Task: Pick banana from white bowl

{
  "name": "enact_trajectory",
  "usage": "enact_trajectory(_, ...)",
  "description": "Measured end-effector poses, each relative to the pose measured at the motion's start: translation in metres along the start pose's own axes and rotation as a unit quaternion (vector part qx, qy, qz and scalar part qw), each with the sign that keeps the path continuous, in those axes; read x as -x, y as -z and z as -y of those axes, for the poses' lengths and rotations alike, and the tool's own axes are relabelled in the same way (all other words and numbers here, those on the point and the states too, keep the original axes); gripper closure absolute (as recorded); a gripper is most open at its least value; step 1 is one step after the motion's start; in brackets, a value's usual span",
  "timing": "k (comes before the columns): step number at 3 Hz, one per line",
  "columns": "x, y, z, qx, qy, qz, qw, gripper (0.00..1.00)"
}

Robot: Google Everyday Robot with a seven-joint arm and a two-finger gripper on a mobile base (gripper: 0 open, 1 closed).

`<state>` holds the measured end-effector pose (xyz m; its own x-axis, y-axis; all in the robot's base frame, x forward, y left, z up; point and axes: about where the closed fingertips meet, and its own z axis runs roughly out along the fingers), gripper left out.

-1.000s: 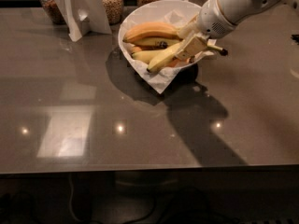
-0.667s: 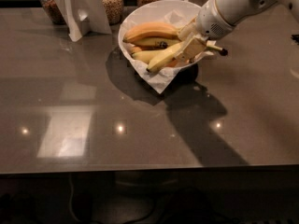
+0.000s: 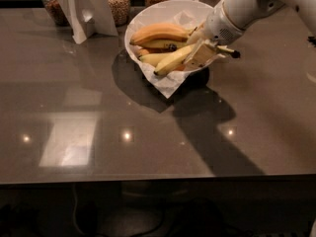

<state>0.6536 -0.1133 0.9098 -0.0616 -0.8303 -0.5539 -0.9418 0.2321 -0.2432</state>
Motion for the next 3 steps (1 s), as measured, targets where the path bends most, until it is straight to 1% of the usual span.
enact_trajectory(1, 0.001, 0.002, 0.000, 0.000, 0.000, 0.000, 1.0000, 0.68)
enact_trajectory(2, 0.002, 0.014, -0.006, -0.007, 0.009, -0.001, 0.9999, 0.91)
enact_trajectory(3, 0.012, 0.035, -0.014, -0.019, 0.026, 0.007, 0.9995, 1.00)
